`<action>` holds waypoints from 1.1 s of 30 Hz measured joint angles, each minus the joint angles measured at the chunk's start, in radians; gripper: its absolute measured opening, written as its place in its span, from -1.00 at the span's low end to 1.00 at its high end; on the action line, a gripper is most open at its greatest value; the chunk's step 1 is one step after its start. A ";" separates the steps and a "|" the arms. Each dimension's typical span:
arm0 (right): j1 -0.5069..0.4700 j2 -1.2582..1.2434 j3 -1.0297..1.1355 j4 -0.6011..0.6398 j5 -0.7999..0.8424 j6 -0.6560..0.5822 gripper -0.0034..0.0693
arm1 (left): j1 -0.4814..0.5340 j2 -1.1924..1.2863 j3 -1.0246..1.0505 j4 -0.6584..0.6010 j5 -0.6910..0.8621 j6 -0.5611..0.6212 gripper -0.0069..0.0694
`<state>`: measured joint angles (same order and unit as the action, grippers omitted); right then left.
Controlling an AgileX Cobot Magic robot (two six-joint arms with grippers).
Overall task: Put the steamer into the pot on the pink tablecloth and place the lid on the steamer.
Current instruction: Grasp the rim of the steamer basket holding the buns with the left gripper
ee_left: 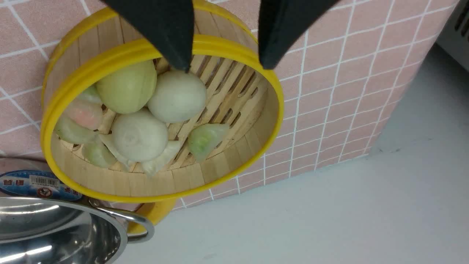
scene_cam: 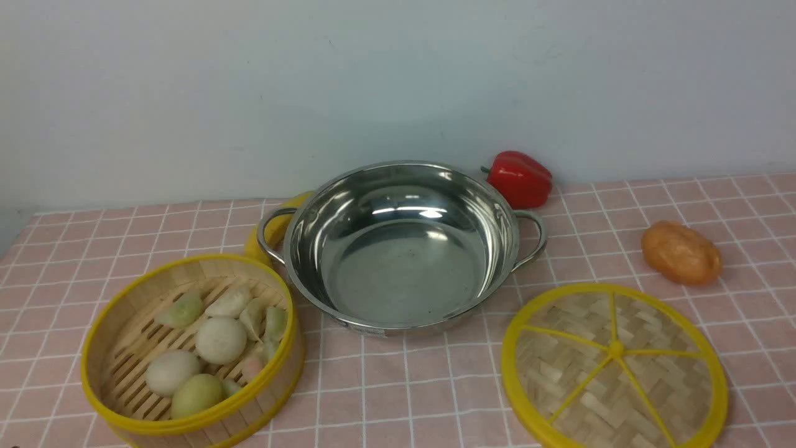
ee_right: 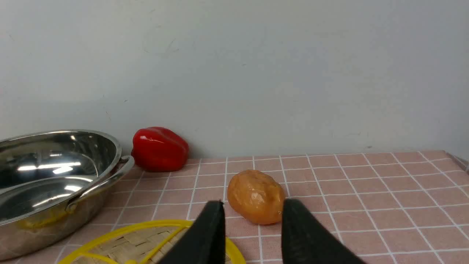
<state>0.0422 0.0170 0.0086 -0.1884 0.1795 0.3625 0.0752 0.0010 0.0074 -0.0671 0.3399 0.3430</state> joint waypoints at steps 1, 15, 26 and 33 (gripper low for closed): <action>0.000 0.000 0.000 0.000 0.000 0.000 -0.25 | 0.000 0.000 0.000 0.000 0.000 0.000 -0.18; 0.000 0.000 0.000 0.000 0.000 0.000 -0.25 | 0.000 0.000 0.000 0.000 0.000 0.000 -0.18; 0.000 0.000 0.000 0.048 -0.023 0.046 -0.25 | 0.000 0.000 0.000 -0.027 0.000 -0.013 -0.18; 0.000 0.000 0.000 0.386 -0.172 0.330 -0.25 | 0.000 0.000 0.000 -0.573 -0.001 -0.235 -0.18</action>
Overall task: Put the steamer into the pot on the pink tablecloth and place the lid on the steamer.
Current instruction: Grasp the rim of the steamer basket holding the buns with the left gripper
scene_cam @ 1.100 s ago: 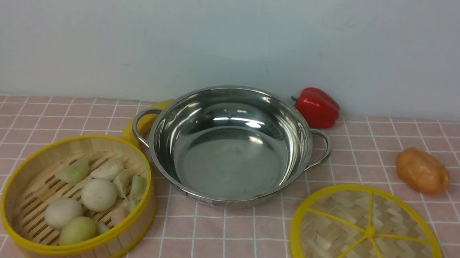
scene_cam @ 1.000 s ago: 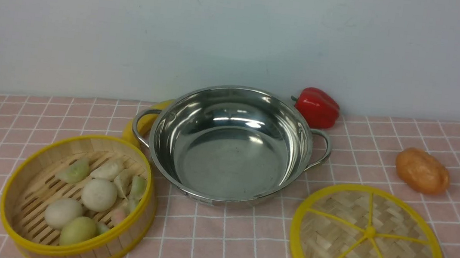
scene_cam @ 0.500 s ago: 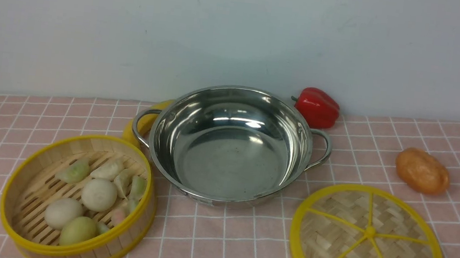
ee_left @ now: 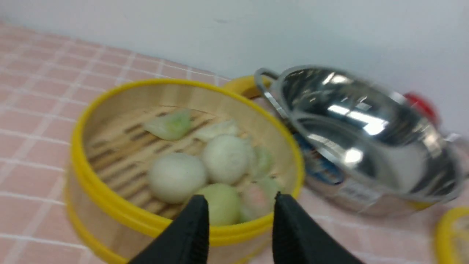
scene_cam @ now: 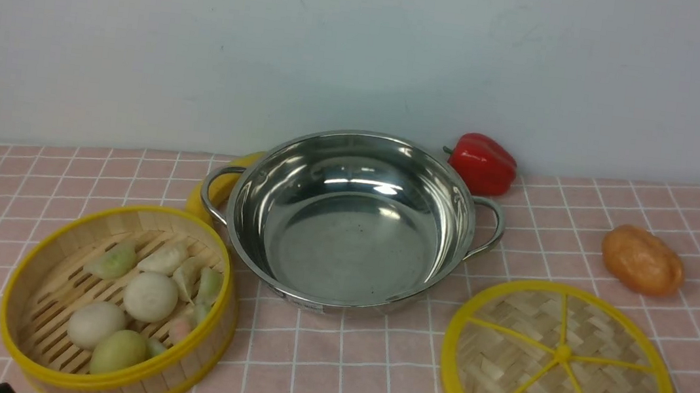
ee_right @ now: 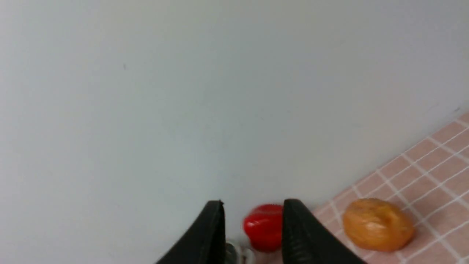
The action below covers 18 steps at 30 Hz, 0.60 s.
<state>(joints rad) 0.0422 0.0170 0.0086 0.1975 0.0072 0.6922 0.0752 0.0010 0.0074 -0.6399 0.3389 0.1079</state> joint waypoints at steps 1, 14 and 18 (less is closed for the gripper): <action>0.000 0.000 0.000 0.032 -0.007 0.023 -0.25 | 0.000 0.000 0.000 -0.065 0.000 -0.014 -0.18; 0.000 0.000 0.001 0.106 -0.137 0.106 -0.24 | 0.000 0.000 0.000 -0.450 -0.073 -0.045 -0.18; 0.000 0.008 -0.029 0.092 -0.585 0.189 -0.24 | 0.000 -0.001 -0.030 -0.688 -0.082 -0.053 -0.18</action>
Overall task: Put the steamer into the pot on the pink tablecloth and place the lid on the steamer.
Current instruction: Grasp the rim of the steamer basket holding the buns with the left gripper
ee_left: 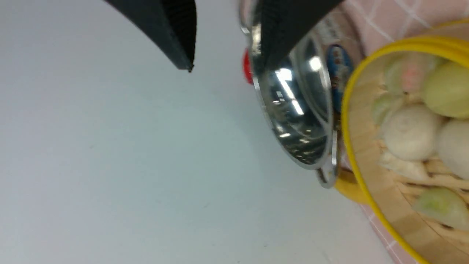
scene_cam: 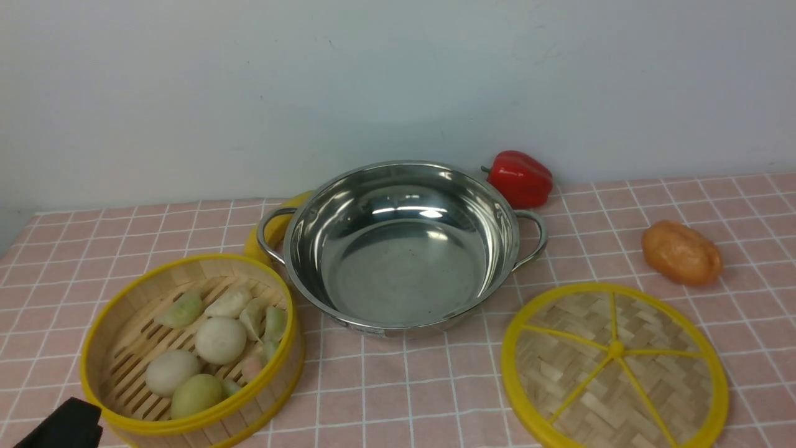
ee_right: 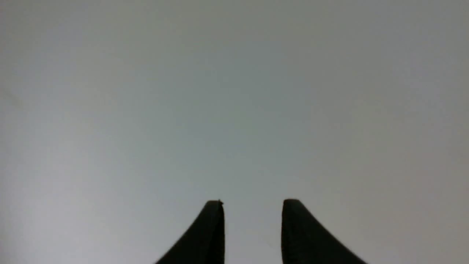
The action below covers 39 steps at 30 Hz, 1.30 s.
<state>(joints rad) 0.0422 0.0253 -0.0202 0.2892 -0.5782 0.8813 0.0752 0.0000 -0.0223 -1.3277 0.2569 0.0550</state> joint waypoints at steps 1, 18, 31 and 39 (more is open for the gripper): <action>0.000 0.010 -0.028 -0.005 -0.073 -0.002 -0.24 | 0.000 0.000 -0.022 -0.041 -0.002 0.007 -0.18; 0.000 0.591 -0.778 -1.042 0.628 0.323 -0.24 | 0.000 0.257 -0.575 -0.056 0.047 0.939 -0.18; 0.000 0.922 -0.655 -0.711 1.196 -0.230 -0.24 | 0.000 0.974 -0.594 0.595 0.533 0.471 -0.18; 0.000 1.040 -0.654 -0.057 1.316 -0.949 -0.24 | 0.020 1.115 -0.701 0.922 0.502 0.341 -0.18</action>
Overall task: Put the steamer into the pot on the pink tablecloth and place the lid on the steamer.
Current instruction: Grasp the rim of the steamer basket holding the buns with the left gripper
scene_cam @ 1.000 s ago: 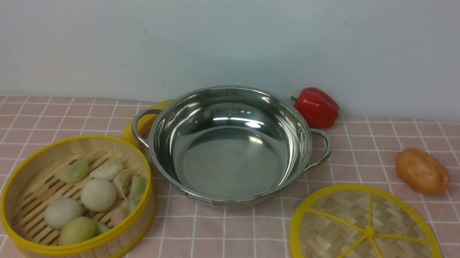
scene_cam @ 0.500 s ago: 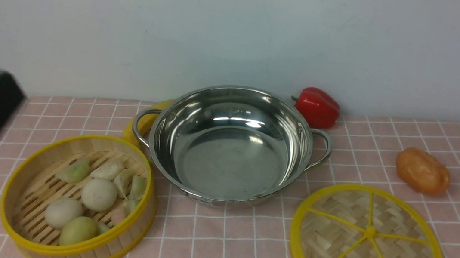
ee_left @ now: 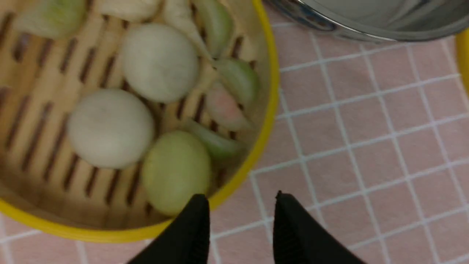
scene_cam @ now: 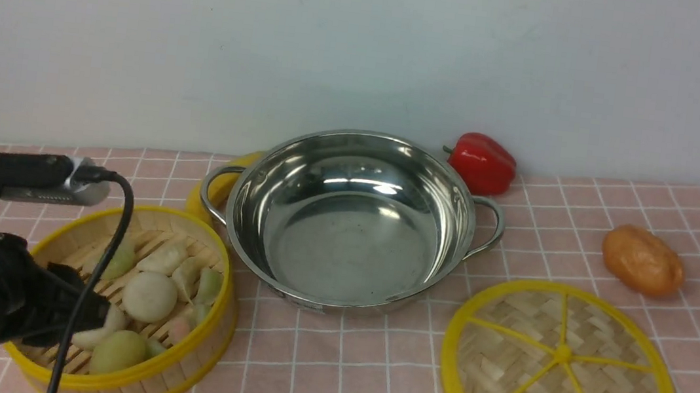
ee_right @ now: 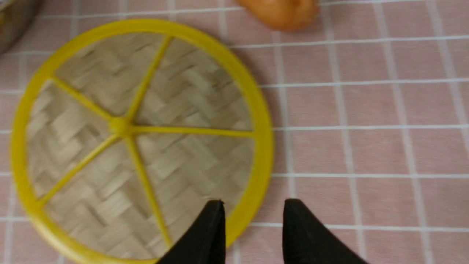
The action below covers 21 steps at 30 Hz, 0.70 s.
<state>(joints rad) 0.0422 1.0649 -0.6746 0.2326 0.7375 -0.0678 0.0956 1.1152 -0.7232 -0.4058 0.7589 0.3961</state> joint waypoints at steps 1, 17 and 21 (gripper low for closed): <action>0.000 0.005 0.000 0.087 0.011 -0.079 -0.24 | 0.021 0.000 -0.015 0.041 -0.019 -0.040 -0.18; 0.000 0.007 0.000 0.284 0.155 -0.274 -0.24 | 0.277 0.209 -0.047 0.204 -0.131 -0.318 -0.18; 0.000 0.007 0.000 0.291 0.162 -0.276 -0.24 | 0.277 0.308 -0.048 0.161 -0.174 -0.280 -0.18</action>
<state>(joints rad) 0.0422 1.0721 -0.6746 0.5234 0.8991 -0.3436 0.3725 1.4234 -0.7711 -0.2446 0.5852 0.1164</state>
